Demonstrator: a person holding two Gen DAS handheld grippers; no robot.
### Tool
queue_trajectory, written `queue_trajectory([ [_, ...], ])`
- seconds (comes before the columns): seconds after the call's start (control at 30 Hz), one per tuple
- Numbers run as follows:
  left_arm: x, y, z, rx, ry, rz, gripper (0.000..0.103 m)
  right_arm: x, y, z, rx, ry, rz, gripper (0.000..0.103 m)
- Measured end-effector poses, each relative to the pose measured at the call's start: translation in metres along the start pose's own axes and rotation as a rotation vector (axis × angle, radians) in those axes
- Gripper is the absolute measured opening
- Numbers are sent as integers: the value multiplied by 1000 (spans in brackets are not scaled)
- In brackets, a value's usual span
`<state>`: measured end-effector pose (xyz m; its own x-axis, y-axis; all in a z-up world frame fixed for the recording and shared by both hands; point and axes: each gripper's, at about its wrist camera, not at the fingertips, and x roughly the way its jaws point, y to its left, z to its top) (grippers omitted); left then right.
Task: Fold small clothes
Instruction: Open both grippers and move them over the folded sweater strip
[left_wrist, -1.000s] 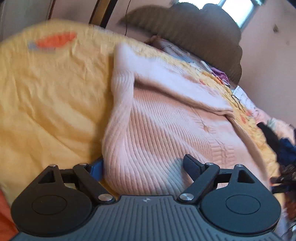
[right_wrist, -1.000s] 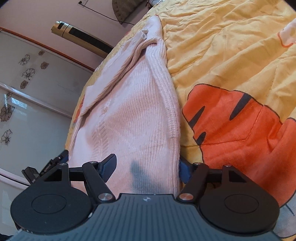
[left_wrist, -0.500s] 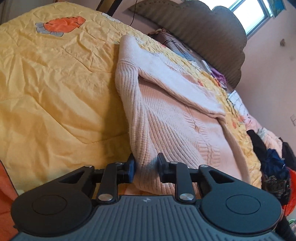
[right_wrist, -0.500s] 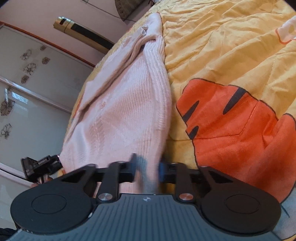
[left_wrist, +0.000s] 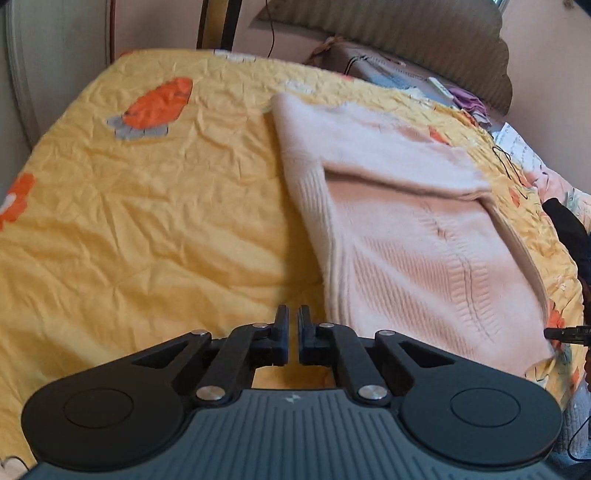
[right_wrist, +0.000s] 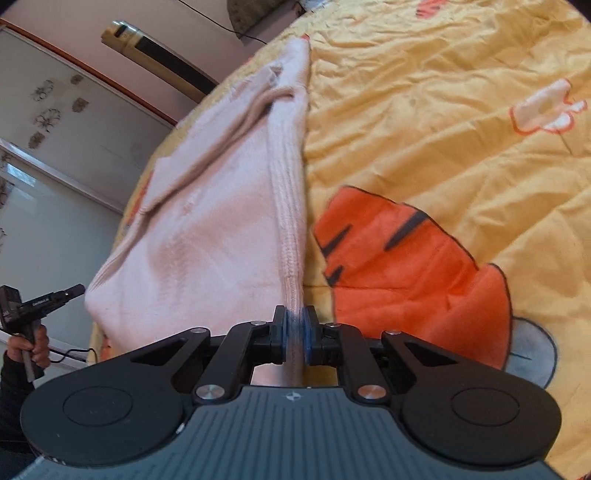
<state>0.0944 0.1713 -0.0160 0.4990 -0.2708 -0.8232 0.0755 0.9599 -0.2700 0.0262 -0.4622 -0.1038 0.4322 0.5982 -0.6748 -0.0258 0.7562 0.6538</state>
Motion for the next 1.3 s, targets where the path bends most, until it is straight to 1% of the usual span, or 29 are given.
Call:
queue_trajectory([
  [0.07, 8, 11, -15, -100, 9, -10, 6, 4, -7, -5, 35, -17, 23, 14],
  [0.1, 6, 16, -27, -144, 0, -45, 9, 3, -9, -6, 63, -36, 39, 17],
  [0.13, 4, 16, -37, -172, -25, -73, 11, 1, -11, -7, 92, -53, 48, 30],
  [0.2, -3, 13, -57, -196, -112, -118, 32, -7, -12, -9, 127, -88, 69, 45],
  [0.23, -6, 11, -65, -195, -152, -126, 39, -13, -10, -10, 126, -111, 78, 46],
  [0.27, -7, 9, -73, -200, -187, -130, 57, -17, -7, -10, 124, -126, 83, 46],
  [0.3, -9, 10, -80, -210, -226, -137, 69, -21, -4, -11, 122, -137, 105, 48],
  [0.33, -9, 10, -84, -219, -262, -142, 71, -24, -2, -12, 123, -145, 125, 55],
  [0.4, -8, 13, -88, -219, -292, -172, 71, -24, 4, -10, 112, -149, 139, 64],
  [0.43, -7, 15, -88, -231, -298, -192, 71, -21, 6, -9, 98, -138, 131, 65],
  [0.47, -5, 17, -87, -249, -303, -231, 71, -18, 7, -9, 93, -127, 113, 65],
  [0.5, -2, 19, -86, -273, -305, -300, 71, -15, 7, -8, 101, -119, 98, 65],
  [0.53, 1, 21, -86, -295, -305, -359, 71, -12, 7, -9, 112, -112, 101, 65],
  [0.57, 5, 24, -87, -316, -299, -396, 71, -9, 6, -10, 120, -107, 110, 65],
  [0.63, 13, 34, -95, -409, -251, -427, 71, -5, 7, -12, 125, -99, 112, 65],
  [0.67, 14, 39, -101, -453, -242, -451, 71, -4, 9, -14, 125, -94, 104, 65],
  [0.77, 10, 49, -123, -545, -268, -572, 71, -6, 13, -20, 117, -88, 102, 65],
  [0.8, 8, 50, -127, -562, -274, -596, 71, -7, 14, -22, 118, -92, 102, 67],
  [0.87, 3, 46, -132, -560, -301, -591, 71, -10, 11, -24, 129, -100, 94, 68],
  [0.97, 7, 43, -129, -553, -296, -554, 72, -10, 6, -24, 145, -109, 87, 68],
  [1.03, 15, 43, -124, -565, -269, -515, 77, -9, 5, -23, 140, -104, 77, 68],
  [1.1, 25, 42, -116, -553, -251, -491, 78, -7, 8, -22, 113, -97, 55, 68],
  [1.2, 37, 31, -103, -492, -225, -499, 78, -5, 10, -21, 88, -90, 43, 68],
  [1.27, 47, 20, -95, -443, -172, -504, 78, -5, 8, -20, 89, -96, 43, 68],
  [1.3, 52, 13, -92, -417, -135, -481, 75, -6, 7, -19, 92, -106, 46, 68],
])
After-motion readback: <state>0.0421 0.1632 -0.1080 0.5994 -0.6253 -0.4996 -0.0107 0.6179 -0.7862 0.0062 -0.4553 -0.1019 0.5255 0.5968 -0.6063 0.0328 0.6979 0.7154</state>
